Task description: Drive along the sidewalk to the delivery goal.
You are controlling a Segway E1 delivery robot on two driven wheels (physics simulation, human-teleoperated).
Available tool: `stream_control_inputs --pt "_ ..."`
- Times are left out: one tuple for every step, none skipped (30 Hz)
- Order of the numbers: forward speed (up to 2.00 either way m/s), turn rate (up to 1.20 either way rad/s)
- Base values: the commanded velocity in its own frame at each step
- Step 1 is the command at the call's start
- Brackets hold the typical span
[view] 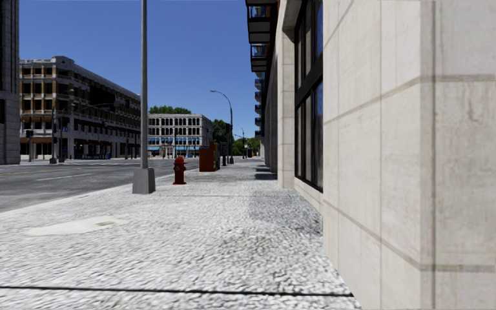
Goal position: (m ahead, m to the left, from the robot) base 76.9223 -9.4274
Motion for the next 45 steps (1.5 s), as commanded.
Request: stream_control_inputs --pt "2.00 0.00" --pt "2.00 0.00" --pt "2.00 0.00" --pt "2.00 0.00" --pt "2.00 0.00" --pt "2.00 0.00" --pt "2.00 0.00" --pt "2.00 0.00" --pt "2.00 0.00" --pt "2.00 0.00" --pt "2.00 0.00" --pt "2.00 0.00" --pt "2.00 0.00" --pt "2.00 0.00" --pt "2.00 0.00" --pt "2.00 0.00" --pt "2.00 0.00" --pt "2.00 0.00" --pt "2.00 0.00" --pt "2.00 0.00" --pt "2.00 0.00" --pt "2.00 0.00" --pt "2.00 0.00" --pt "2.00 0.00" --pt "2.00 0.00" --pt "2.00 0.00" --pt "2.00 0.00" --pt "2.00 0.00" --pt "2.00 0.00" --pt "2.00 0.00" --pt "2.00 0.00" --pt "2.00 0.00" --pt "2.00 0.00" --pt "2.00 0.00" --pt "2.00 0.00" --pt "2.00 0.00" --pt "2.00 0.00" --pt "2.00 0.00" --pt "2.00 0.00" --pt "2.00 0.00" --pt "2.00 0.00" --pt "2.00 0.00" --pt "2.00 0.00" --pt "2.00 0.00" --pt "2.00 0.00"
